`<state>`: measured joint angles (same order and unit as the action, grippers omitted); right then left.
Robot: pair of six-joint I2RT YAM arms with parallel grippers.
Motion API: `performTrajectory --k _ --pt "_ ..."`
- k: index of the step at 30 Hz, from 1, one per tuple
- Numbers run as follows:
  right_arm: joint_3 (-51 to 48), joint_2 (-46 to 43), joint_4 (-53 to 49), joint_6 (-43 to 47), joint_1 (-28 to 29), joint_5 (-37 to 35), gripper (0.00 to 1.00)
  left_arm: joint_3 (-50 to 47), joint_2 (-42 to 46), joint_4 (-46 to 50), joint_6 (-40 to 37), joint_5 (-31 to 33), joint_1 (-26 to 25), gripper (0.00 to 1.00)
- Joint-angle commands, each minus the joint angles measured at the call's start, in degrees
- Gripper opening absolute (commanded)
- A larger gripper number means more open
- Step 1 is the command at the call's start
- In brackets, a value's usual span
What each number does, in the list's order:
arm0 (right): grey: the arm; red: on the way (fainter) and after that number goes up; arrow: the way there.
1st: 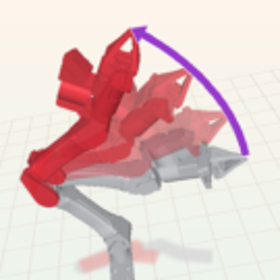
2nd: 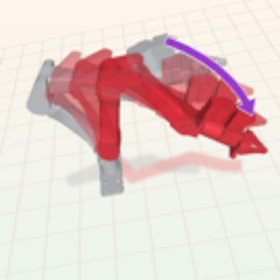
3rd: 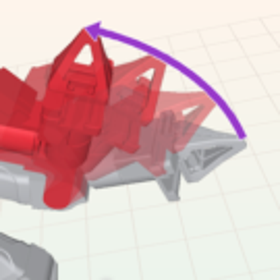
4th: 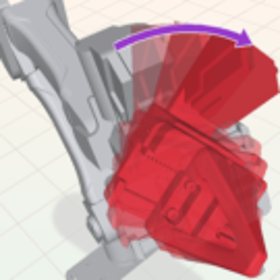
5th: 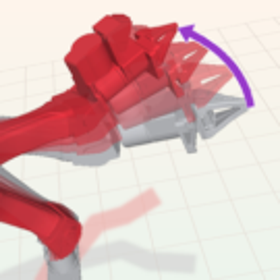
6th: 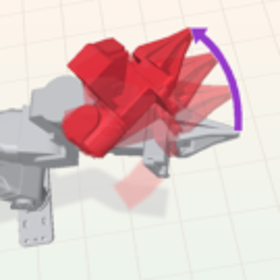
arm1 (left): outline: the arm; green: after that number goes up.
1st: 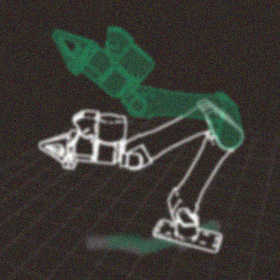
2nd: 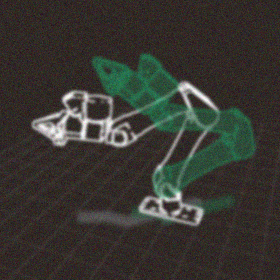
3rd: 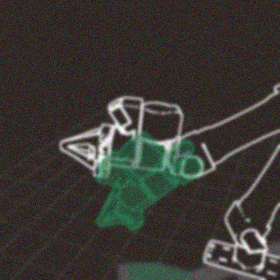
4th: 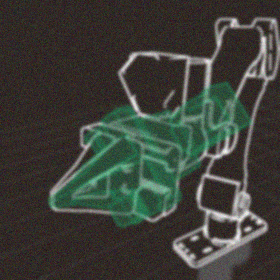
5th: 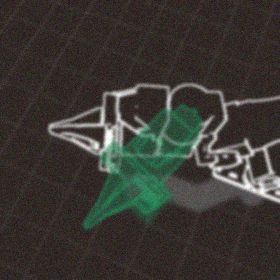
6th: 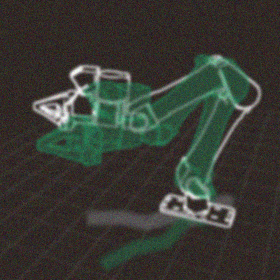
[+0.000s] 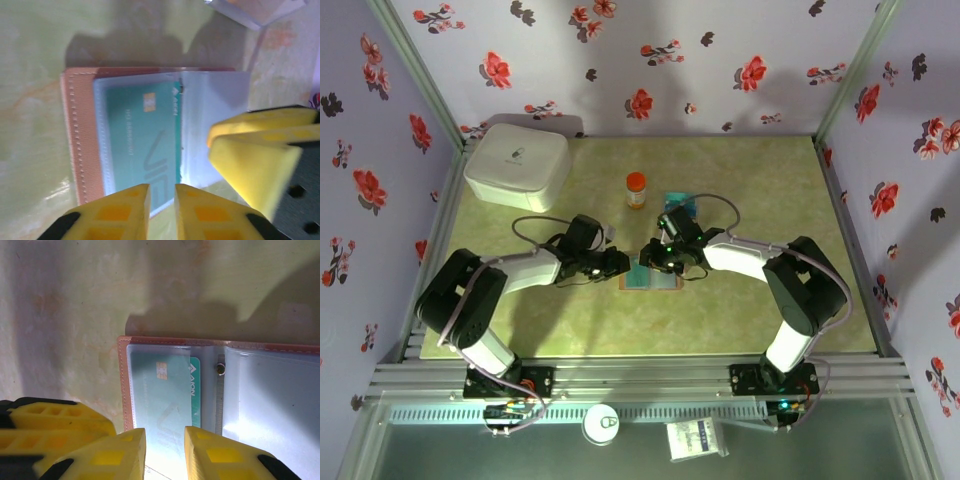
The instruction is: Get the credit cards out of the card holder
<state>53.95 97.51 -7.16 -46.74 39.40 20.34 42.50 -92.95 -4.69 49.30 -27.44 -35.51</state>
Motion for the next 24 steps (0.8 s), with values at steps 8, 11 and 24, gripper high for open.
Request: performTrajectory --k 8,11,24 --pt "2.59 3.67 1.04 0.29 0.77 2.71 0.26 3.8 -2.82 5.97 -1.47 2.97 0.15 0.03" --pt "3.08 4.42 0.97 0.42 0.99 3.16 0.26 4.11 -2.78 7.11 -2.01 3.84 0.26 0.02" --pt "3.48 5.38 -1.4 1.52 1.19 1.43 0.25 4.61 -5.82 10.02 -3.3 4.25 0.61 0.0"
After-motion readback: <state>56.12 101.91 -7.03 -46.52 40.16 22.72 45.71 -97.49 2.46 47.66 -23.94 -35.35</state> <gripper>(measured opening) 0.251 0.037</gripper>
